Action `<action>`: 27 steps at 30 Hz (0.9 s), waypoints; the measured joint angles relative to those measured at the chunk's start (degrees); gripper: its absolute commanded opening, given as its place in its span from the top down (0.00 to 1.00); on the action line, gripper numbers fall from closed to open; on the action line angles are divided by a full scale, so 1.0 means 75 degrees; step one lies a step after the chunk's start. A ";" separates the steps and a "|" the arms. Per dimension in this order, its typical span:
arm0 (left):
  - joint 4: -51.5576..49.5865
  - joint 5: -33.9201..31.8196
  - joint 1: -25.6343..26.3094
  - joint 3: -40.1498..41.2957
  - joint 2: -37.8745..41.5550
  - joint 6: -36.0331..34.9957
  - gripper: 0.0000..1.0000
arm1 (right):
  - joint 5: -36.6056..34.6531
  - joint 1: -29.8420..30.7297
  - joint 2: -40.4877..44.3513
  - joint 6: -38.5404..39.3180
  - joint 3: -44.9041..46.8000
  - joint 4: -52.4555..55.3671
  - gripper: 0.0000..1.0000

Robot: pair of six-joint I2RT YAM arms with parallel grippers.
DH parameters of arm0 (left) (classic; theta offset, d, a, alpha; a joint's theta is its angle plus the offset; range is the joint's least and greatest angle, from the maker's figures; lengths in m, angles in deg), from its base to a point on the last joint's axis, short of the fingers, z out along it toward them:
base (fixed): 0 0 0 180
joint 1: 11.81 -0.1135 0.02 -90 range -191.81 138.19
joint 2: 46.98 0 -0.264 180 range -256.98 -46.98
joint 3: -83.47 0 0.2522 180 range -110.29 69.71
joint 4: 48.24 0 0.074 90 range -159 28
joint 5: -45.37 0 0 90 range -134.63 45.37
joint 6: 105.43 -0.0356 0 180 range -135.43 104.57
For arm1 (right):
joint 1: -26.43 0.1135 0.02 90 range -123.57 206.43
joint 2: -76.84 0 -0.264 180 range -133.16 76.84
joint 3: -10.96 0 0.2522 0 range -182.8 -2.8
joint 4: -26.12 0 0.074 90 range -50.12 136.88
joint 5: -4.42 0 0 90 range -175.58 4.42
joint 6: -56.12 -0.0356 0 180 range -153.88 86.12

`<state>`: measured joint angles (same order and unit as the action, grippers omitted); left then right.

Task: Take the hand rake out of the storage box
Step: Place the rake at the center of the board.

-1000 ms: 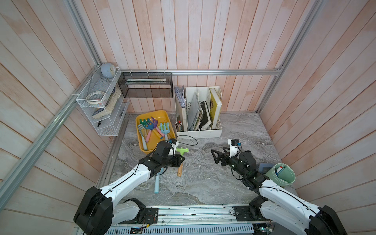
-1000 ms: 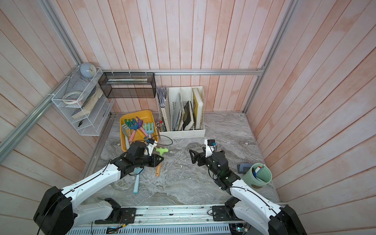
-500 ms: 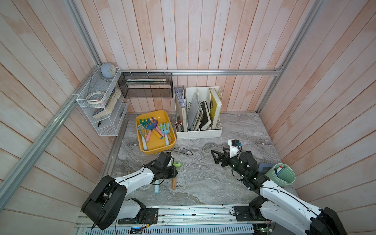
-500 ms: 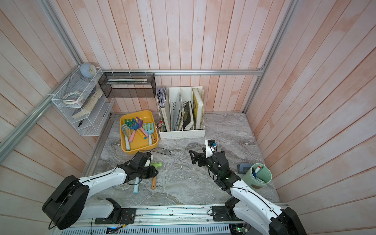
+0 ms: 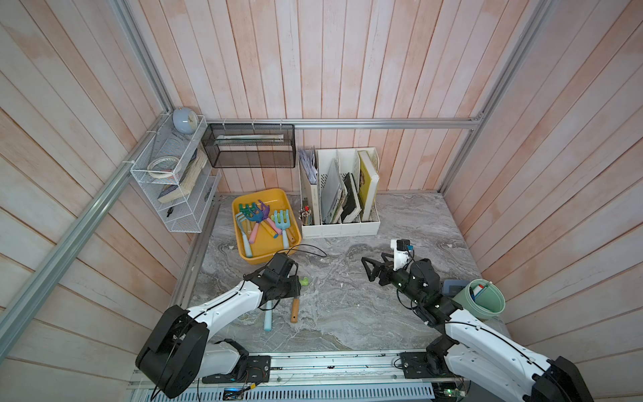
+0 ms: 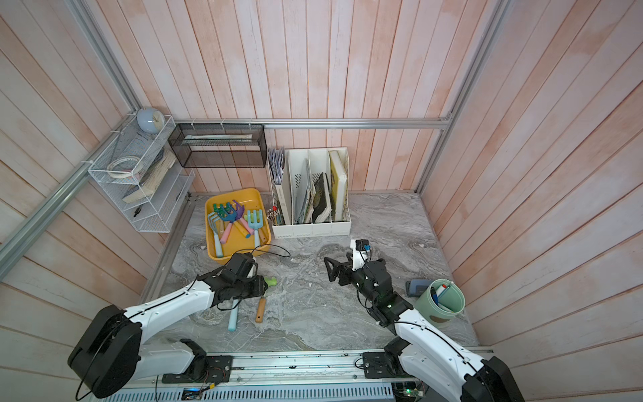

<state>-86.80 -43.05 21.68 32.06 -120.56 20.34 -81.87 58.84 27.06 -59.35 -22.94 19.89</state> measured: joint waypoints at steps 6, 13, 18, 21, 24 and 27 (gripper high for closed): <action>-0.0836 -0.1110 0.1148 -0.0571 -0.0189 0.0498 0.33 | 0.0009 0.0000 0.0058 0.0000 0.0052 0.0026 0.02; -0.1174 -0.1475 0.1821 -0.0548 -0.1081 0.0909 0.47 | 0.0099 0.0000 0.0099 -0.0038 0.0090 0.0064 0.02; -0.1035 -0.1515 0.1824 -0.0321 -0.1253 0.1116 0.58 | 0.0178 0.0000 0.0344 -0.0122 0.0146 0.0076 0.02; -0.1029 -0.1667 0.1827 -0.0294 -0.1253 0.1218 0.64 | 0.0184 0.0000 0.0437 -0.0172 0.0157 0.0079 0.02; -0.0985 -0.1740 0.1818 -0.0233 -0.1209 0.1323 0.66 | 0.0184 0.0000 0.0469 -0.0195 0.0169 0.0082 0.02; -0.0883 -0.1731 0.1769 -0.0108 -0.1084 0.1396 0.71 | 0.0187 0.0000 0.0469 -0.0201 0.0169 0.0082 0.02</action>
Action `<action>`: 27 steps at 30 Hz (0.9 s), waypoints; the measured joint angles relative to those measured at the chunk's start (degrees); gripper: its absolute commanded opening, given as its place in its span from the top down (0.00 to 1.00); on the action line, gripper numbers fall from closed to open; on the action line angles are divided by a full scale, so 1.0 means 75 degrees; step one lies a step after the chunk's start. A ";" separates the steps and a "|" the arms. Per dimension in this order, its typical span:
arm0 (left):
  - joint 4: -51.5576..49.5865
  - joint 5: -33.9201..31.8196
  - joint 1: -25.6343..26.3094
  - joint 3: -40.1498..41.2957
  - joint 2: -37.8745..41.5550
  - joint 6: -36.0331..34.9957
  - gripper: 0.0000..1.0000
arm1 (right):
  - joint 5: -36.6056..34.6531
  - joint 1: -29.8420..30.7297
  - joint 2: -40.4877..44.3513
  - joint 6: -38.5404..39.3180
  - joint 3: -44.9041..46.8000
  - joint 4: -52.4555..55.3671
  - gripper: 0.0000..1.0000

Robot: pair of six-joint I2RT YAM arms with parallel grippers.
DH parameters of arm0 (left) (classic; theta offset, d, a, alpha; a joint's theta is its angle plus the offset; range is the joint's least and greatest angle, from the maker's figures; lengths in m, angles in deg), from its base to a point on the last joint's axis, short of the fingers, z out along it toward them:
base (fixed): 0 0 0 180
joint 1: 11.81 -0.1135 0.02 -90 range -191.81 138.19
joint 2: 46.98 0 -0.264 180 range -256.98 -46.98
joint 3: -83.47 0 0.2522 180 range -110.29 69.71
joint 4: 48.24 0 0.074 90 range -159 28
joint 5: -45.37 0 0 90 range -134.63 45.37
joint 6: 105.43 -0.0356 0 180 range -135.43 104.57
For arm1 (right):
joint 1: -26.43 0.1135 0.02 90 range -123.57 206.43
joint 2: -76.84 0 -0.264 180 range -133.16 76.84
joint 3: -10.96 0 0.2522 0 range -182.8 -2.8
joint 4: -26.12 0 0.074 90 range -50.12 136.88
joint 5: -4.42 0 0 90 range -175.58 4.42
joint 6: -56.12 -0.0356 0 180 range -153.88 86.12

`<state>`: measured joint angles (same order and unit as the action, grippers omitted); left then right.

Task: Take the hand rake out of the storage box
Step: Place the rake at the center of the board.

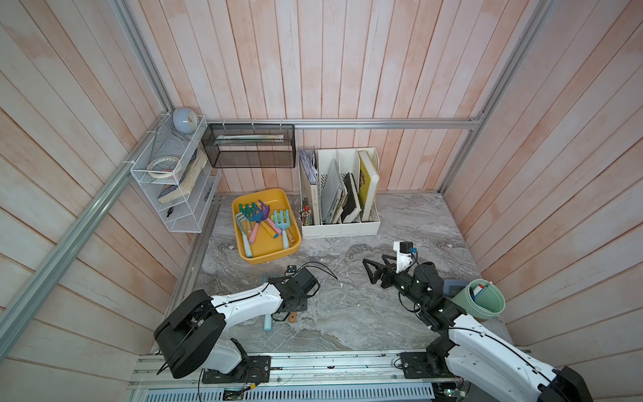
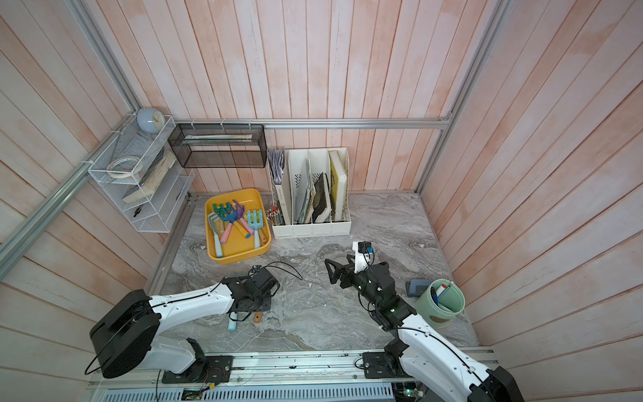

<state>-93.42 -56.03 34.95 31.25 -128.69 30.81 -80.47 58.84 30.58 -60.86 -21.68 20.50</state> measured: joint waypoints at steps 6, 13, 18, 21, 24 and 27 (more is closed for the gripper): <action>0.0254 0.0020 -0.0210 0.0262 0.0256 0.0131 0.73 | 0.0044 0.0000 0.0000 0.0000 0.0006 0.0000 0.02; 0.0332 0.0061 -0.0338 0.0300 0.0297 0.0131 0.72 | 0.0055 0.0000 0.0006 0.0000 0.0041 0.0000 0.02; 0.0364 0.0050 -0.0408 0.0306 0.0323 0.0105 0.40 | 0.0055 0.0000 0.0017 -0.0003 0.0055 -0.0003 0.02; 0.0131 -0.0041 -0.0469 0.0236 0.0326 0.0117 0.40 | 0.0061 0.0003 0.0029 -0.0003 0.0058 -0.0006 0.02; -0.0367 -0.0213 -0.0504 0.0044 0.0364 0.0090 0.39 | 0.0085 0.0000 0.0029 -0.0003 0.0082 -0.0012 0.02; -0.0676 -0.0356 -0.0539 -0.0172 0.0597 0.0041 0.39 | 0.0099 0.0000 0.0041 -0.0003 0.0131 -0.0015 0.02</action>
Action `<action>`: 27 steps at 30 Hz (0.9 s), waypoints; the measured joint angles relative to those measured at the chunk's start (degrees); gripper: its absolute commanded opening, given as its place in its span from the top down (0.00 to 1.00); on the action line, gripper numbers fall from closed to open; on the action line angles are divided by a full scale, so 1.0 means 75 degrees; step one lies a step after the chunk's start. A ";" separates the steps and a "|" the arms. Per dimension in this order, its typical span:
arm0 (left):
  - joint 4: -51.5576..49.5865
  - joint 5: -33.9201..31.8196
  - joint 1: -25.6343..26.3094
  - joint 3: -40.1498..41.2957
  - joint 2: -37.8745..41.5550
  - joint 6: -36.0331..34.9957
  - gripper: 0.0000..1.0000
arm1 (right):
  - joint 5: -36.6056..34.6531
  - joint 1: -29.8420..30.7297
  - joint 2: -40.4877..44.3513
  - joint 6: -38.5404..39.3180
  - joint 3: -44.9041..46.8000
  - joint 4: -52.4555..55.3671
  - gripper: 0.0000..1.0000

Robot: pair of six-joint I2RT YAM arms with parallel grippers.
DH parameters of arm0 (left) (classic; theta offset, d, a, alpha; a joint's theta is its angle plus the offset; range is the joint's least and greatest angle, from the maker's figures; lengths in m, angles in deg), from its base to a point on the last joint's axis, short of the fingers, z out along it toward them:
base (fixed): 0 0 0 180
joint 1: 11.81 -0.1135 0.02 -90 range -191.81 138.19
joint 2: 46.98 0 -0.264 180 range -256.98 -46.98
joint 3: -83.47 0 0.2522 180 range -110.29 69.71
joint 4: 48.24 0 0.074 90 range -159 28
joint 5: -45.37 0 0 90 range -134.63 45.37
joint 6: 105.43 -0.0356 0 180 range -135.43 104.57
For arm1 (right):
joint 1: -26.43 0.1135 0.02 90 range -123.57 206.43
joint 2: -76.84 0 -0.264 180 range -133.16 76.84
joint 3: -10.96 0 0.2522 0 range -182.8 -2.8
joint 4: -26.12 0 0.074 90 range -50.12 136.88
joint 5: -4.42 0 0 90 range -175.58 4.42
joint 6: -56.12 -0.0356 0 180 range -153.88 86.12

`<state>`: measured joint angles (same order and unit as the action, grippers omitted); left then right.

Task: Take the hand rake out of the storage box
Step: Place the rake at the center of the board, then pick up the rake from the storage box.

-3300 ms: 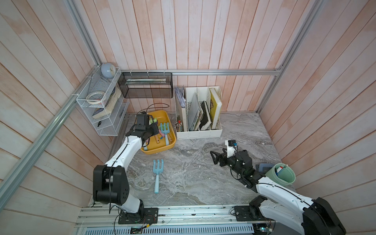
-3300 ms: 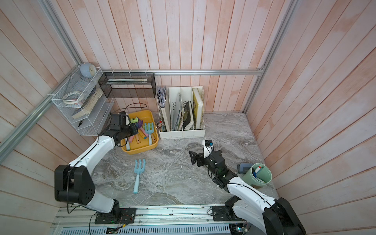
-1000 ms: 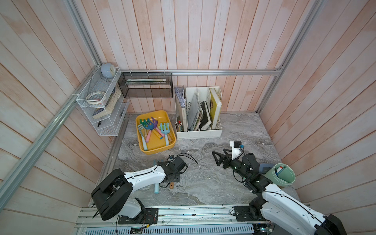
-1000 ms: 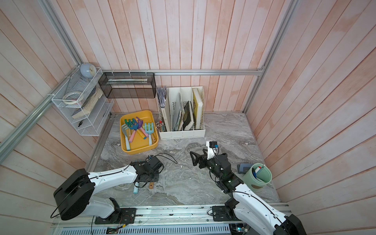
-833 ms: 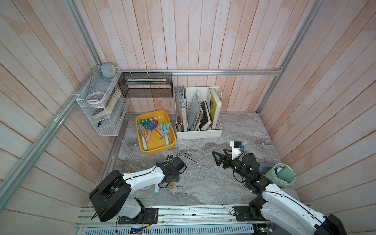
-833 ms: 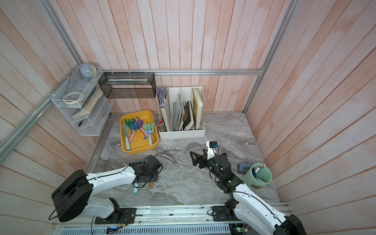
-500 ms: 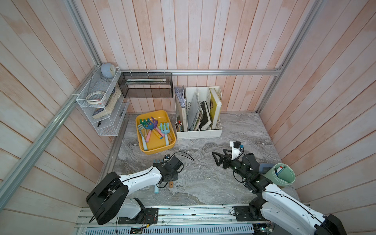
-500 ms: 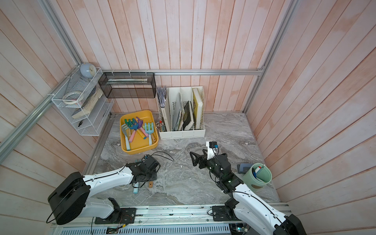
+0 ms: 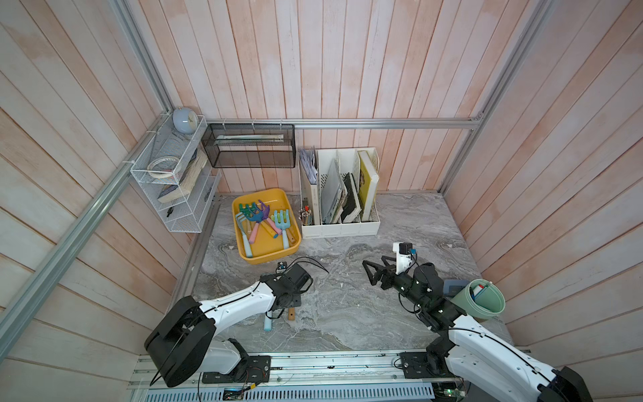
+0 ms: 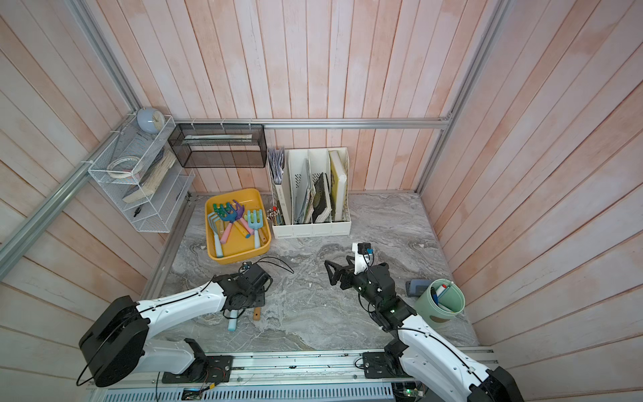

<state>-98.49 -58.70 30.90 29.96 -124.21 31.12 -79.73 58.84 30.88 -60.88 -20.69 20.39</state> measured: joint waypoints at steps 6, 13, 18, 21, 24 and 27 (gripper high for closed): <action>-0.0230 -0.0169 -0.0140 -0.0230 0.0297 -0.0058 0.39 | 0.0009 0.0003 0.0003 0.0000 0.0044 0.0000 0.02; -0.0283 -0.0169 -0.0262 -0.0329 0.0073 -0.0154 0.39 | 0.0009 0.0003 0.0003 0.0003 0.0047 -0.0003 0.02; -0.0294 -0.0149 -0.1571 -0.1189 0.0055 -0.0839 0.39 | 0.0009 0.0003 0.0003 0.0006 0.0047 -0.0003 0.02; -0.0082 -0.0254 -0.2553 -0.1973 -0.0055 -0.1309 0.41 | 0.0006 0.0003 0.0000 0.0017 0.0047 -0.0003 0.02; 0.0289 -0.0236 -0.3392 -0.2975 -0.0784 -0.1807 0.48 | 0.0003 0.0000 -0.0026 0.0047 0.0047 -0.0017 0.02; 0.0615 -0.0187 -0.4004 -0.3923 -0.1982 -0.2264 0.51 | 0.0000 0.0000 -0.0154 0.0096 0.0047 -0.0032 0.02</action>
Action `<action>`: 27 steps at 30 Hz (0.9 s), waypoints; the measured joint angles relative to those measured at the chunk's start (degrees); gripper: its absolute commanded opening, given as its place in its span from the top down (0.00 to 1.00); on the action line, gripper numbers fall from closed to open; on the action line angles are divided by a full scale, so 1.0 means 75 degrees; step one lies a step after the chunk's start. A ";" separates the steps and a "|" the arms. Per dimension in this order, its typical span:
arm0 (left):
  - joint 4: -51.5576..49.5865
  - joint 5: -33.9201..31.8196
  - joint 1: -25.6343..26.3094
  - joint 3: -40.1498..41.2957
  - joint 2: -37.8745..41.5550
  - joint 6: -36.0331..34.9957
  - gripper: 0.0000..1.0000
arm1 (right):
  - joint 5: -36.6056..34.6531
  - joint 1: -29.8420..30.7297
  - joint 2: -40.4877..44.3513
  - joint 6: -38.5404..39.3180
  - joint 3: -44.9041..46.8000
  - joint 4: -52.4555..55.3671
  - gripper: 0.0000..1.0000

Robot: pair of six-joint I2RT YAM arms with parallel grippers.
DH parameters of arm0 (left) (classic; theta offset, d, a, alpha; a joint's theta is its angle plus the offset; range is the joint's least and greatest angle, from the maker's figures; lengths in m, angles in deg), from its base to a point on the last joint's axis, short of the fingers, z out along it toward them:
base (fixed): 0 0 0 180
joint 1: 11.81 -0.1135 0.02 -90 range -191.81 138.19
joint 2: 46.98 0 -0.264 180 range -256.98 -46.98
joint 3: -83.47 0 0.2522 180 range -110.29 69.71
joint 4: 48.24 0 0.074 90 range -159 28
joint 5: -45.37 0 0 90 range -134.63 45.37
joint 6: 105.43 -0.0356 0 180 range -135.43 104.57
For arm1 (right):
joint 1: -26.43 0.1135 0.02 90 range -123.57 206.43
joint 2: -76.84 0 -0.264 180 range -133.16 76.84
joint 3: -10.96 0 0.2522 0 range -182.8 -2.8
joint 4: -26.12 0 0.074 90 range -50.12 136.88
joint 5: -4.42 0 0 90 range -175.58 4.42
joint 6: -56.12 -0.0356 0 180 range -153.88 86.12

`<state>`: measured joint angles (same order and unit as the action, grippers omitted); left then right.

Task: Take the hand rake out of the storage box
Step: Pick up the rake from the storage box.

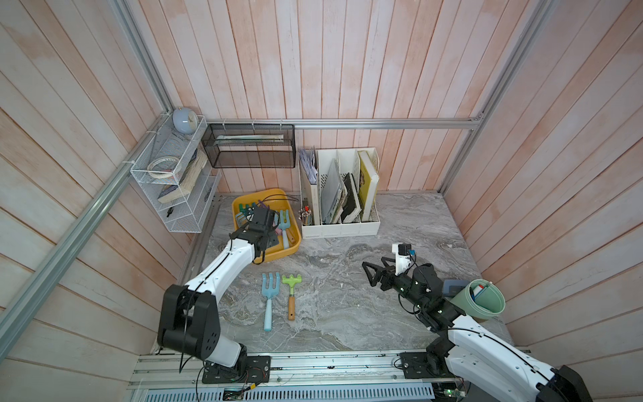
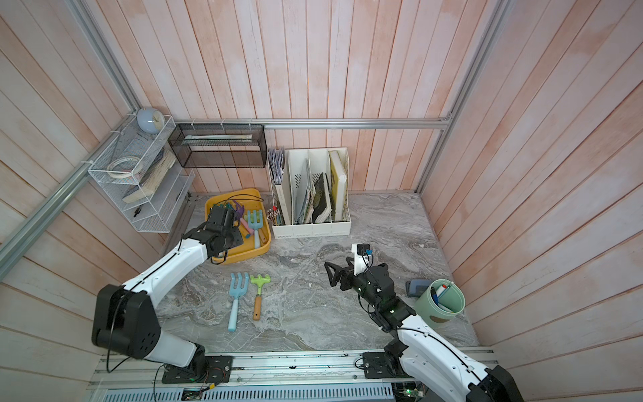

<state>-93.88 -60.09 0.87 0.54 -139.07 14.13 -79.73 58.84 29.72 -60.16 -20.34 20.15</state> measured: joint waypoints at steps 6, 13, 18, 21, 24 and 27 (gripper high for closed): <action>-0.0093 -0.0189 -0.0752 -0.1550 -0.2267 -0.0318 0.51 | -0.0003 0.0000 -0.0460 0.0169 0.0000 -0.0227 0.02; -0.0568 -0.0845 -0.1119 -0.2553 -0.3416 -0.0274 0.59 | -0.0122 0.0000 -0.0708 0.0382 0.0000 -0.0321 0.02; -0.0621 -0.1268 -0.1116 -0.2326 -0.3465 -0.0047 0.59 | -0.0192 -0.0015 -0.0854 0.0484 0.0000 -0.0446 0.02; -0.0615 -0.1518 -0.1105 -0.2162 -0.3465 0.0047 0.59 | -0.0198 -0.0038 -0.0973 0.0493 0.0000 -0.0458 0.02; -0.0577 -0.1565 -0.1105 -0.2130 -0.3465 0.0093 0.62 | -0.0198 -0.0041 -0.1005 0.0510 0.0000 -0.0466 0.02; -0.0548 -0.1556 -0.1105 -0.2014 -0.3465 0.0149 0.66 | -0.0219 -0.0044 -0.1005 0.0513 0.0000 -0.0519 0.02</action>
<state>-97.99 -71.77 -7.41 -14.56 -165.06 15.25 -81.37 58.51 22.18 -56.32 -20.34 16.26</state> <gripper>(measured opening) 0.357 0.981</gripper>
